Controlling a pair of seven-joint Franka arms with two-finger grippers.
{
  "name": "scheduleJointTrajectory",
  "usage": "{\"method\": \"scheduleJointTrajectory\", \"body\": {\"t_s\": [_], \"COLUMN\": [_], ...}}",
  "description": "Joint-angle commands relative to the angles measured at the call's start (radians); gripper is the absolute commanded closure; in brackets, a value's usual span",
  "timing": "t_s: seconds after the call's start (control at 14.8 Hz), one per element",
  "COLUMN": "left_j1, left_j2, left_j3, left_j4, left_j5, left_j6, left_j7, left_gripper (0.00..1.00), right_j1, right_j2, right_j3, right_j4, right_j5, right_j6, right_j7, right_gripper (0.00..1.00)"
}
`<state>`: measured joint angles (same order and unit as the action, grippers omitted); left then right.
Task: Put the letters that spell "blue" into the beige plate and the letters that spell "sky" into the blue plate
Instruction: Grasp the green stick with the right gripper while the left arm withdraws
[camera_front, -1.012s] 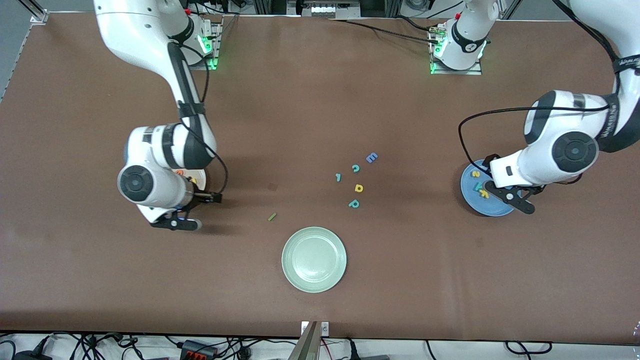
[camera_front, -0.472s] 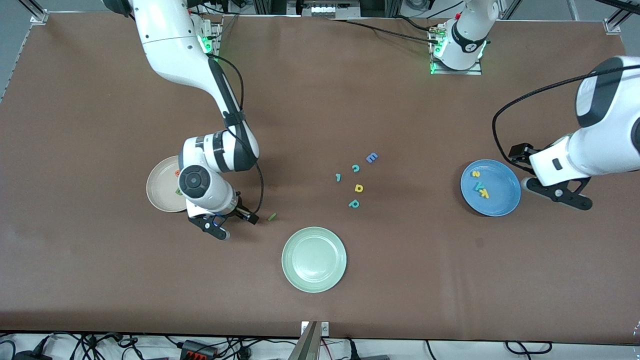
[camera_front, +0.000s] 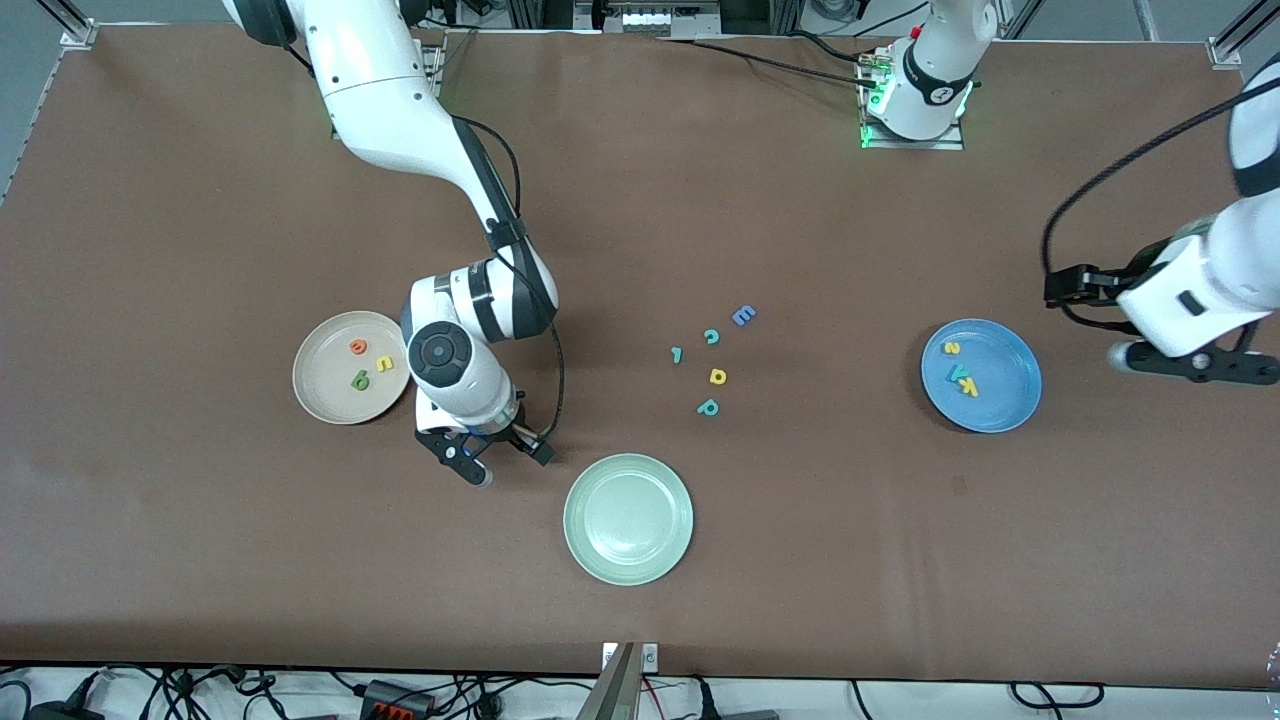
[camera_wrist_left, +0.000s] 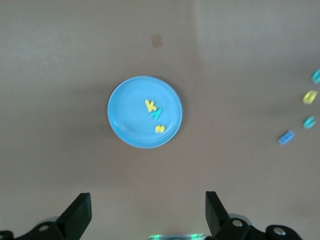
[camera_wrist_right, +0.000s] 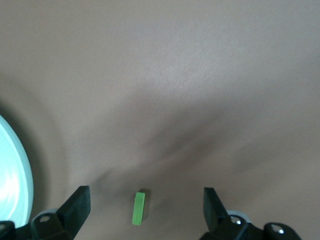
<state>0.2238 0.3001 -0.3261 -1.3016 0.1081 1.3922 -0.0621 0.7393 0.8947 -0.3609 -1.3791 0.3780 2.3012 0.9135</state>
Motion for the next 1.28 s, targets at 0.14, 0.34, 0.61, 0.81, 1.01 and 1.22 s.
{"method": "scheduleJointTrajectory", "body": {"t_s": [0.14,0.34,0.61,0.81,1.01,1.22], "left_j1": [-0.232,-0.274,-0.273,-0.27,-0.265,-0.265], "left_j2": [-0.247,-0.338,-0.334,-0.309,-0.312,-0.312], "left_j3": [0.335,0.358,0.345,0.341,0.341,0.341], "left_j4": [-0.281,-0.433,-0.421,-0.367,-0.367,-0.355], "left_j5": [-0.165,-0.159,-0.148,-0.148,-0.148,-0.11], "left_j6": [0.224,0.364,0.341,0.301,0.282,0.269], "left_j7": [-0.042,-0.038,0.084,0.18,0.156,0.156], "left_gripper": [0.0,0.0,0.0,0.0,0.0,0.0], "right_j1": [0.0,0.002,0.0,0.0,0.0,0.0], "right_j2": [0.046,0.046,0.046,0.044,0.038,0.018], "right_j3": [0.026,0.04,0.04,0.04,0.04,0.04], "right_j4": [0.031,0.029,0.029,0.029,0.029,0.031], "right_j5": [0.021,0.019,0.019,0.022,0.022,0.015], "right_j6": [0.001,0.001,0.001,0.0,-0.003,-0.008], "right_j7": [0.053,0.077,0.073,0.071,0.07,0.059], "right_gripper": [0.06,0.22,0.45,0.85,1.0,1.0]}}
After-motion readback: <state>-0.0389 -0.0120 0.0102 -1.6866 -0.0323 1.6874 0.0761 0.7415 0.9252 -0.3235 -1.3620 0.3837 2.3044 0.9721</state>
